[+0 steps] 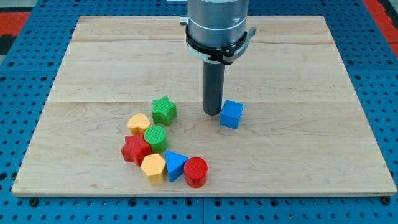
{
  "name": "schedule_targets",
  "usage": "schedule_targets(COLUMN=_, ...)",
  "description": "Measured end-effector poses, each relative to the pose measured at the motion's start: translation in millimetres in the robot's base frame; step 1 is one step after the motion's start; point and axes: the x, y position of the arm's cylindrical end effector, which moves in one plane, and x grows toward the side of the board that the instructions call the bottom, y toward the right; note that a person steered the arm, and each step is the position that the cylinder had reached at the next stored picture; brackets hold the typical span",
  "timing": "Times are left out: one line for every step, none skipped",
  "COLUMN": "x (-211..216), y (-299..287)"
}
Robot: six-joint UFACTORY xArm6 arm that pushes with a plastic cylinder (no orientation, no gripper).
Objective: Slide the blue cube to the top right of the green star
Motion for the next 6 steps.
schedule_targets(x=38, y=-17)
schedule_targets(x=60, y=7)
schedule_targets(x=31, y=52)
schedule_targets(x=-24, y=51)
schedule_targets(x=-80, y=9)
schedule_targets(x=-81, y=15)
